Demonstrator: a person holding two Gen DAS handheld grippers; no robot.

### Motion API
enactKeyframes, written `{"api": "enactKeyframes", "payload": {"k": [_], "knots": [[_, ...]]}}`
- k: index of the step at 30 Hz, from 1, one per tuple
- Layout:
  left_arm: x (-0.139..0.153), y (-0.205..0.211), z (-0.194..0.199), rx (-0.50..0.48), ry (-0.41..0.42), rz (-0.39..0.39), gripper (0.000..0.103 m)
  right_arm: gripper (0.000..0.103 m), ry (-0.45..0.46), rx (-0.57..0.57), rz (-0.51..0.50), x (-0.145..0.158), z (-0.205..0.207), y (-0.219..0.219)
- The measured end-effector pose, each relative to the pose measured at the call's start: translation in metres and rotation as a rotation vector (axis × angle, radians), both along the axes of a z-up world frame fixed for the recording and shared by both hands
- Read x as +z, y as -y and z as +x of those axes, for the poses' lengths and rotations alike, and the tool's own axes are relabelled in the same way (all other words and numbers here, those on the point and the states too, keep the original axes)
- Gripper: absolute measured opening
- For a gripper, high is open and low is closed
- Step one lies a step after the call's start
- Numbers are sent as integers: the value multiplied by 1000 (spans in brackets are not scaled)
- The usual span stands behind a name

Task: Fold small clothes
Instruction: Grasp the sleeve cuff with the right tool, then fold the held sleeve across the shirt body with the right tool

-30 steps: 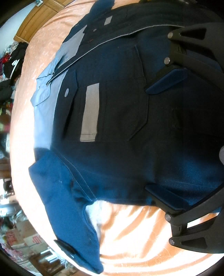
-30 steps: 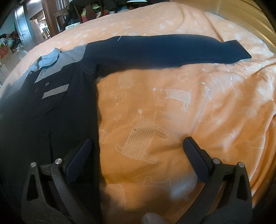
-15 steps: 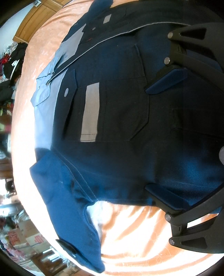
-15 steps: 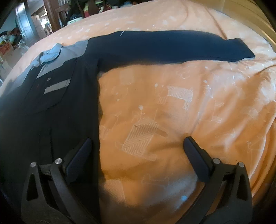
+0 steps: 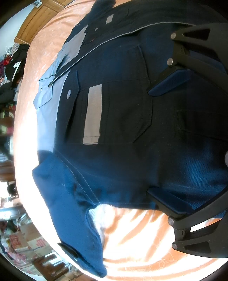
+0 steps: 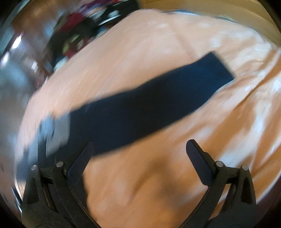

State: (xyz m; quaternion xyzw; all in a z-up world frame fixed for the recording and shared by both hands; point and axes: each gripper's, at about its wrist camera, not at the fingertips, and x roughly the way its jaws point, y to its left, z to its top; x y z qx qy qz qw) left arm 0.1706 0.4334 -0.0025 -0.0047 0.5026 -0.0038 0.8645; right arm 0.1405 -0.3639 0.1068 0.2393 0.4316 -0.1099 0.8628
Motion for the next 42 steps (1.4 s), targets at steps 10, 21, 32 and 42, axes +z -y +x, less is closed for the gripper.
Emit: {"api": "enactKeyframes", "payload": {"k": [10,21,32,42], "knots": [[1,-1,5,-5,-21,-8,103,77,-24,-251,137,-39,26,144],[6,1,3,-2,-1,-1,103,14,126,-174,193,-28,40,126],[89,-39,-20,69,205,-95,99,12,403,539,375,108,112,-237],[125,-91,-36,96,262,-151,100,12,120,871,449,-9,152,-534]]}}
